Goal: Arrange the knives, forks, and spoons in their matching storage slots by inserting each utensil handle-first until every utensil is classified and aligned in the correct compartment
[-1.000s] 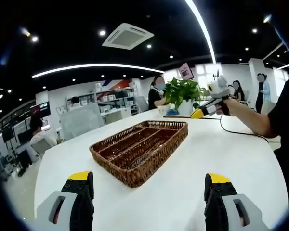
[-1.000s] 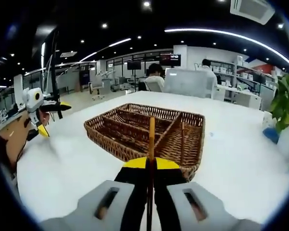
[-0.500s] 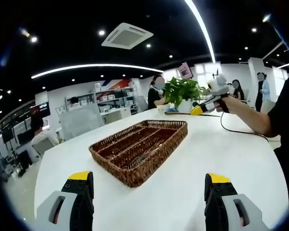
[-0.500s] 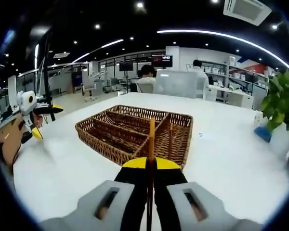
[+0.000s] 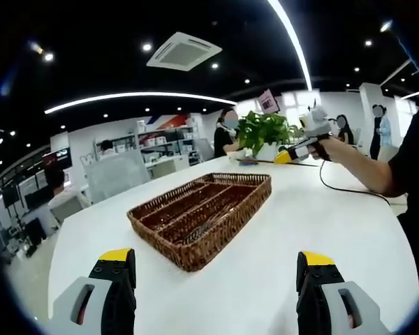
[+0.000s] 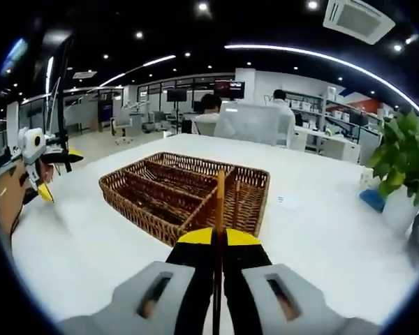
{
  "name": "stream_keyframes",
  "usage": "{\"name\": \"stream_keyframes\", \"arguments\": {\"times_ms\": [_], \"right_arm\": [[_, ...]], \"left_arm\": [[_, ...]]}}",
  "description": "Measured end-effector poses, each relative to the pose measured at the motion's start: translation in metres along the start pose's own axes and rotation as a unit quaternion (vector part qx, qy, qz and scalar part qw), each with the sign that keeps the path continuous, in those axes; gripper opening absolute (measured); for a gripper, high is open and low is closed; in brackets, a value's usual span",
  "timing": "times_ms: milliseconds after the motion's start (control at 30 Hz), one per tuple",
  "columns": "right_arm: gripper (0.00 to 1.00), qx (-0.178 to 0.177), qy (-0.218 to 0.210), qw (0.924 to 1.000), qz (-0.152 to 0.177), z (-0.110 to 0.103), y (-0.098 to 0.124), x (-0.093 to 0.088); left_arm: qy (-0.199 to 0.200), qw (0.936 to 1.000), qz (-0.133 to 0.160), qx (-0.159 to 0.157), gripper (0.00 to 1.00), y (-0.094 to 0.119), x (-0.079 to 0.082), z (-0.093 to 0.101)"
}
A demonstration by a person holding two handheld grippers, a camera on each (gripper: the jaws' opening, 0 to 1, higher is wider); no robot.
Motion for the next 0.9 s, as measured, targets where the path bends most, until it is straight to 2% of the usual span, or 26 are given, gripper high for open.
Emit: {"name": "stream_keyframes", "arguments": {"times_ms": [467, 900], "right_arm": [[0.01, 0.006, -0.010, 0.9999, -0.007, 0.014, -0.015, 0.010], [0.01, 0.008, -0.019, 0.9997, -0.008, 0.018, -0.025, 0.021]], "left_arm": [[0.004, 1.0000, 0.005, 0.007, 1.00, 0.002, 0.001, -0.003], [0.005, 0.9999, 0.004, 0.010, 1.00, 0.003, 0.000, -0.005]]}}
Point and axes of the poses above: the point that each gripper's makers call its tool centre point, and the gripper's own axes: y roughly backward along the fingers, z roughly to its right, x roughly out of its top, the point moved 6 cm from there along y, roughly backward along the fingers, and after that the axes turned 5 degrees about -z, right-handed, at the moved point
